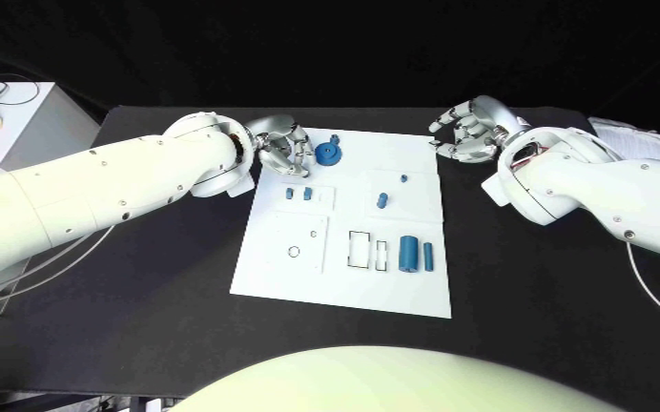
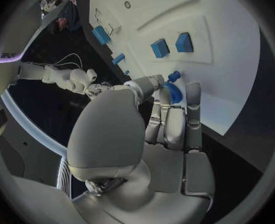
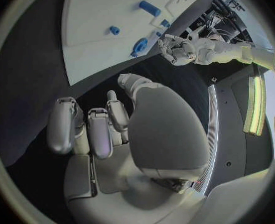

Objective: Assemble the parts on the task board

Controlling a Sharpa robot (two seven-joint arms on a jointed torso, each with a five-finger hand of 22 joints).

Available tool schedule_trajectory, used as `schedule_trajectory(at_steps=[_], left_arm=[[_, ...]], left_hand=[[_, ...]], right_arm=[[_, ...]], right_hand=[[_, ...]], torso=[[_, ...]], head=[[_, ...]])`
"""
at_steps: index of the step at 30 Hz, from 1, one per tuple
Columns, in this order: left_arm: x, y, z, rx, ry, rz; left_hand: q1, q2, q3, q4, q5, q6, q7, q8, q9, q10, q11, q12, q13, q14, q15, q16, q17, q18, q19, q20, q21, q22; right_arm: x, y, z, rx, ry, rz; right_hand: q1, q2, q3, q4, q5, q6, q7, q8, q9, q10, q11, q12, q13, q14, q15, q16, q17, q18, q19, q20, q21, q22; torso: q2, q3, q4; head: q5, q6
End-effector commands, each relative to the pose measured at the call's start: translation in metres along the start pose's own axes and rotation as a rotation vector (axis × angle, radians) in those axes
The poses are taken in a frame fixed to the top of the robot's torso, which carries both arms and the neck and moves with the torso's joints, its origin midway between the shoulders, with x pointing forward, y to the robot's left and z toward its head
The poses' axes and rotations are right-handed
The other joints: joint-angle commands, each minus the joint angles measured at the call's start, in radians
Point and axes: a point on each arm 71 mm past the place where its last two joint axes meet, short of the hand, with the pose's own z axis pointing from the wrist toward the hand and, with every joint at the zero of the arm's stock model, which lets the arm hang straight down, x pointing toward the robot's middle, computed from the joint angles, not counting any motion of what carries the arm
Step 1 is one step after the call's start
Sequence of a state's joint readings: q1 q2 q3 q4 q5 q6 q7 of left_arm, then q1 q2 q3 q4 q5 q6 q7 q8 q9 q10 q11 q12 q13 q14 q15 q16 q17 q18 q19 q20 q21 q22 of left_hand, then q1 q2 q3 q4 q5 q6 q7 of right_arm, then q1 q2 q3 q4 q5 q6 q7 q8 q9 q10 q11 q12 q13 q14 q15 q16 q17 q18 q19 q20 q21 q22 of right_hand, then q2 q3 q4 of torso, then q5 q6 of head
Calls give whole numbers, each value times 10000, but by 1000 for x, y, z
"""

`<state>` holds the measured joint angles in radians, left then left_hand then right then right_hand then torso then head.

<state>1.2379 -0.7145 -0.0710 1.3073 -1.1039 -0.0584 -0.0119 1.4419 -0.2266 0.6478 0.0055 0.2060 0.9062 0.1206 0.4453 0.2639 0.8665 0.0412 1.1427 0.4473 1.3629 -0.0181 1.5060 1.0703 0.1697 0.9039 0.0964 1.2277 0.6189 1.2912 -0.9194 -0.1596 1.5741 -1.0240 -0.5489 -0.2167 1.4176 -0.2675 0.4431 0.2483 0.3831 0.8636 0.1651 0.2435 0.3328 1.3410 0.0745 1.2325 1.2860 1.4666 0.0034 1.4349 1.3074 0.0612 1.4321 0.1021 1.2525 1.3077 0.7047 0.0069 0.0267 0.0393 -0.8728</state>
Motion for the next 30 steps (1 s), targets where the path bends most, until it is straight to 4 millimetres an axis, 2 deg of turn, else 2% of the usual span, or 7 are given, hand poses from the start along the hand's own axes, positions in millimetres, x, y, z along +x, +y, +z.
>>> schedule_trajectory(at_steps=[1, 2, 6, 11, 17, 30], left_arm=[[0, -3, 2, 211, -25, 199], [0, -3, 2, 202, -10, 227], [1, -4, 3, 173, 103, 339], [3, -4, 3, 143, 281, 462], [5, -5, 4, 109, 421, 597], [3, -3, 4, -43, 336, 675]], left_hand=[[-95, 26, 122, -35, 3, 129, 12, 84, 18, 200, -39, 609, 688, 127, -26, 60, 203, 144, 55, -108, 113, 109], [-93, 28, 144, -52, 4, 142, -2, 94, 20, 307, -49, 746, 907, 149, -28, 68, 248, 142, 75, -117, 135, 142], [-141, 70, 217, -119, -4, 292, -46, 190, 53, 1251, -103, 1672, 2585, 288, -78, 119, 531, 96, 255, -158, 298, 417], [-184, 119, 243, -158, -11, 469, -92, 290, 106, 1883, -151, 2168, 3615, 434, -120, 173, 833, 45, 466, -192, 441, 704], [-235, 149, 244, -163, -16, 578, -119, 351, 139, 2221, -180, 2403, 4143, 507, -144, 199, 978, 16, 585, -212, 516, 861], [-343, 244, 266, -86, -6, 611, -119, 370, 158, 2283, -187, 2480, 4272, 573, -155, 221, 1110, -6, 675, -226, 559, 961]], right_arm=[[1, 1, 0, -110, 119, -91], [1, 1, 0, -109, 118, -91], [1, 1, 0, -108, 116, -92], [1, 1, 0, -111, 117, -91], [2, 1, 0, -112, 115, -89], [2, 1, 0, -117, 94, -82]], right_hand=[[-77, 3, 75, -7, 26, -89, -3, 33, -5, -45, -1, -30, 9, 489, -48, -33, 819, 81, -42, 1, -7, 1055], [-77, 3, 75, -7, 26, -89, -3, 33, -5, -45, -1, -30, 9, 489, -48, -33, 819, 81, -42, 1, -7, 1055], [-77, 3, 75, -7, 26, -89, -3, 33, -5, -45, -1, -30, 9, 489, -48, -33, 819, 81, -42, 1, -7, 1055], [-77, 3, 75, -7, 26, -89, -3, 33, -5, -45, -1, -30, 9, 489, -48, -33, 819, 81, -42, 1, -7, 1055], [-77, 3, 75, -7, 26, -89, -3, 33, -5, -45, -1, -30, 9, 489, -48, -33, 819, 81, -42, 1, -7, 1055], [-107, 13, 90, -4, 24, -79, -3, 49, -3, -32, -1, -16, 15, 492, -48, -29, 828, 79, -36, 1, 1, 1062]], torso=[[8, 1, -5], [9, 2, -7], [3, -2, 3], [5, -4, 8], [-2, -7, 5], [-3, -3, 6]], head=[[-22, 2], [-20, 2], [-32, 2], [-31, 2], [-31, 2], [-32, 2]])
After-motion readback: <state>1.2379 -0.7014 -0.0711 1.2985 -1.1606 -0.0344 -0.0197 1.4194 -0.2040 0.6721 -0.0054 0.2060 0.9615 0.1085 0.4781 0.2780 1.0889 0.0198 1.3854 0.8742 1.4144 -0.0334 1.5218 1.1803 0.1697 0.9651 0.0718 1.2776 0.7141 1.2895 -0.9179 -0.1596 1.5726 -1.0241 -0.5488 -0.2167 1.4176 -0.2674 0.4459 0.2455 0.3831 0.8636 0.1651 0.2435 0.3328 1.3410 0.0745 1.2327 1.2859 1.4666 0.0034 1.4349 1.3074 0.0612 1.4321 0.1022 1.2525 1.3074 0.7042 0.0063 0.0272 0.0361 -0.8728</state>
